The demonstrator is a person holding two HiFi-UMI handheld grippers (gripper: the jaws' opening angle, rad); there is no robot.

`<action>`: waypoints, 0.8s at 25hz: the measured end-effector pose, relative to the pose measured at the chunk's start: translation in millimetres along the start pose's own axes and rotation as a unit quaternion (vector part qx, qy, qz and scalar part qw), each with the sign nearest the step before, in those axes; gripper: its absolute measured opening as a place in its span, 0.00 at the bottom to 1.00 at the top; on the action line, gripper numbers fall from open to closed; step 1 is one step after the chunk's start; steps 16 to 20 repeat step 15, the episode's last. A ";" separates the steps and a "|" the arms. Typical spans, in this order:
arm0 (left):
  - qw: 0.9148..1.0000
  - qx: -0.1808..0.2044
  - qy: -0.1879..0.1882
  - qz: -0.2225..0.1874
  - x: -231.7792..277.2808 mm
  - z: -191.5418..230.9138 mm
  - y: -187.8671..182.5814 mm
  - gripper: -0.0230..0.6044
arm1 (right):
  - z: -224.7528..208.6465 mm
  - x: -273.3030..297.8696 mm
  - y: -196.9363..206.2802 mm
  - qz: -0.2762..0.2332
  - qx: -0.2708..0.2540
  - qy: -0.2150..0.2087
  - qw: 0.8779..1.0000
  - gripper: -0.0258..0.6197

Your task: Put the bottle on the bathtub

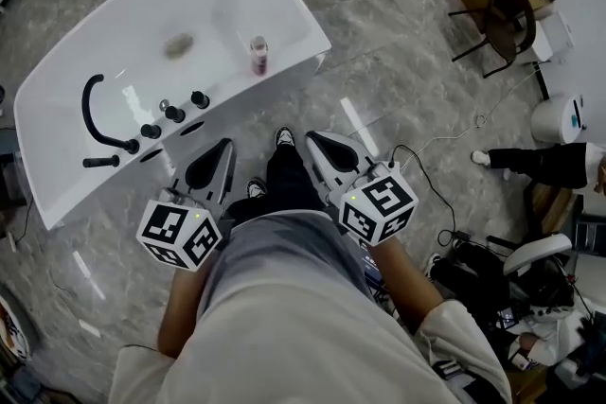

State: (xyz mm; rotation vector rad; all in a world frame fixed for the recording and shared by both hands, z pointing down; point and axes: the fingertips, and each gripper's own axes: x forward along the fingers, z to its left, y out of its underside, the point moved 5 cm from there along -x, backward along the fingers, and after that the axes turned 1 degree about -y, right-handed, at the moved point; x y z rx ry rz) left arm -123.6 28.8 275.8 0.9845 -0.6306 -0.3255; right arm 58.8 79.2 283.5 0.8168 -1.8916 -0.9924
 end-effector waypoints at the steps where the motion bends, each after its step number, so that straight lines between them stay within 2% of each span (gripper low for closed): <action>1: 1.000 0.001 -0.001 -0.002 -1.9 -1.3 -1.0 0.05 | 1.8 -1.8 -0.5 0.000 -0.001 -0.003 1.000 0.06; 20: 1.000 0.003 0.004 -0.017 -29.2 0.5 2.5 0.05 | 31.4 3.0 7.7 0.006 -0.014 -0.015 1.000 0.06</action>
